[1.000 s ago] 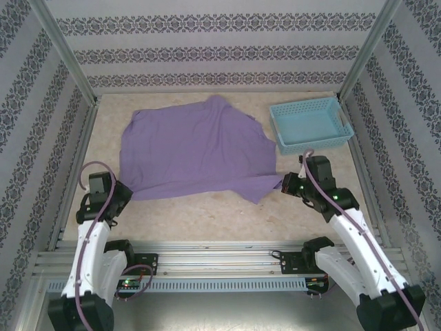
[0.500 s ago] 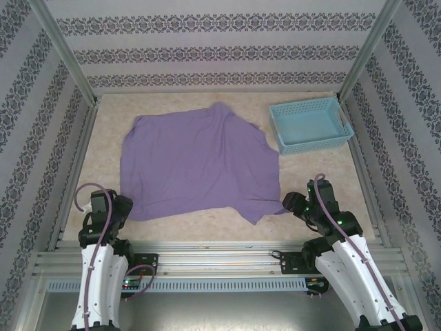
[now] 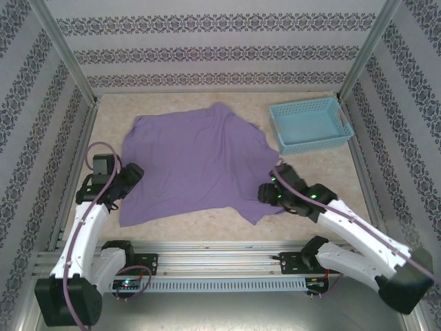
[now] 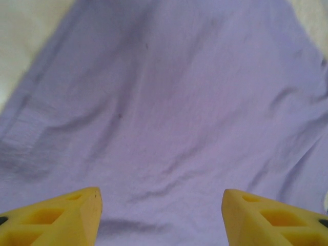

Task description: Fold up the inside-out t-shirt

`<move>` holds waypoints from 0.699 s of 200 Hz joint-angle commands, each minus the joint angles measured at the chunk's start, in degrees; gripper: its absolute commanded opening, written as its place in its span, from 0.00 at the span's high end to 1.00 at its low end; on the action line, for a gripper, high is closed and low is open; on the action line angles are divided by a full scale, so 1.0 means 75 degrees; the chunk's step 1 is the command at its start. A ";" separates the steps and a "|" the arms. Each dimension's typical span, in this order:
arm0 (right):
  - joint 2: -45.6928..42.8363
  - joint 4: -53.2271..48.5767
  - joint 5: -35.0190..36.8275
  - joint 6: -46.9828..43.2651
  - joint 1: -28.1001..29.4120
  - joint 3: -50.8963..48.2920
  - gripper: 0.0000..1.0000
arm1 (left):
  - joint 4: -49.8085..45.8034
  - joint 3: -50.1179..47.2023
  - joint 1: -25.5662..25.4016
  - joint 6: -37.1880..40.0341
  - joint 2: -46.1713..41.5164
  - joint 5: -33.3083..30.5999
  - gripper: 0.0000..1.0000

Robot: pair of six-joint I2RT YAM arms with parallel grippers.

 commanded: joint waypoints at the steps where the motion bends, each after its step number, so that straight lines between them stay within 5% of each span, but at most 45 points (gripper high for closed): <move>1: 0.0493 0.0222 0.0630 0.0532 0.0859 -0.0254 0.47 | 0.0615 -0.0248 -0.0274 0.0355 0.0451 0.0205 0.37; 66: 0.2544 0.2181 0.0160 0.1189 0.2123 -0.0693 0.52 | 0.1244 -0.0486 -0.0543 0.0594 0.1619 0.0042 0.36; 140: 0.3632 0.2368 -0.0157 0.1794 0.2813 -0.0644 0.60 | 0.1273 -0.0538 -0.0566 0.0752 0.1769 -0.0360 0.32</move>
